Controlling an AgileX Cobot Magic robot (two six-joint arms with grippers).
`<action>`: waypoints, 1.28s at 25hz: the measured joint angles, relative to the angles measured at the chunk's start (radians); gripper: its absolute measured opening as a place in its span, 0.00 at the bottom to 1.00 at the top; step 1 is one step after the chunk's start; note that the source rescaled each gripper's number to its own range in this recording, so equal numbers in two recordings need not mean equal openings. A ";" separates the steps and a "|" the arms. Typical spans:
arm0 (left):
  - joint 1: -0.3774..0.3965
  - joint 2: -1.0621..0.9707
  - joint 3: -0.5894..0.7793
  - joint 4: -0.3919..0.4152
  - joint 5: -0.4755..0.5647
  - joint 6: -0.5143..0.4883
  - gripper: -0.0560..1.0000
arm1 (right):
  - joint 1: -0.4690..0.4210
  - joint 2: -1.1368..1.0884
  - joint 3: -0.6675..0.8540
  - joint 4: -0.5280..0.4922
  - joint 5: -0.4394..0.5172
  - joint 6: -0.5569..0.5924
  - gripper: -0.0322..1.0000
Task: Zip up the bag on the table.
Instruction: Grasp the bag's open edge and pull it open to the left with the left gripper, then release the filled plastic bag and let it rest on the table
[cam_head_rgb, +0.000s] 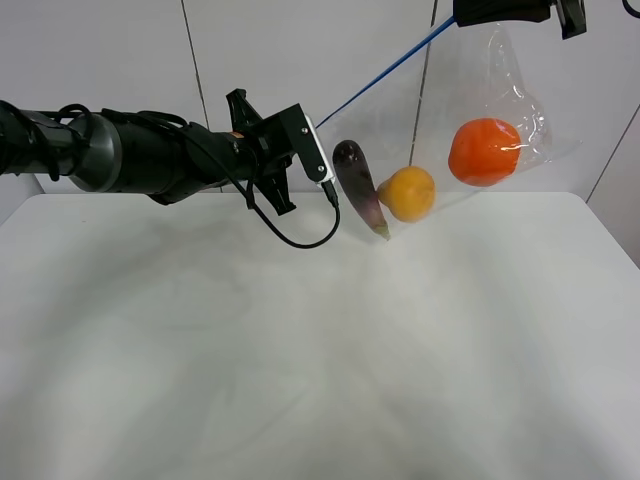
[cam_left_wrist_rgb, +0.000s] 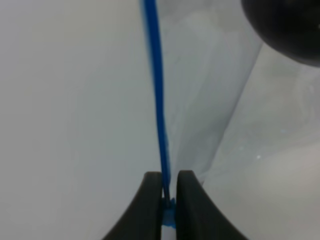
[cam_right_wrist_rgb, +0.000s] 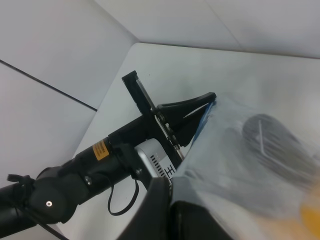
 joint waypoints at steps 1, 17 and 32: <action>0.000 0.000 0.000 0.000 0.000 0.000 0.05 | 0.000 0.000 0.000 0.000 0.000 0.000 0.03; 0.029 0.023 0.012 -0.030 -0.010 -0.048 0.82 | -0.003 -0.013 -0.011 0.013 -0.002 -0.004 0.03; 0.232 -0.029 0.012 -0.400 0.087 -0.009 0.84 | 0.000 0.104 -0.011 0.140 -0.005 -0.102 0.03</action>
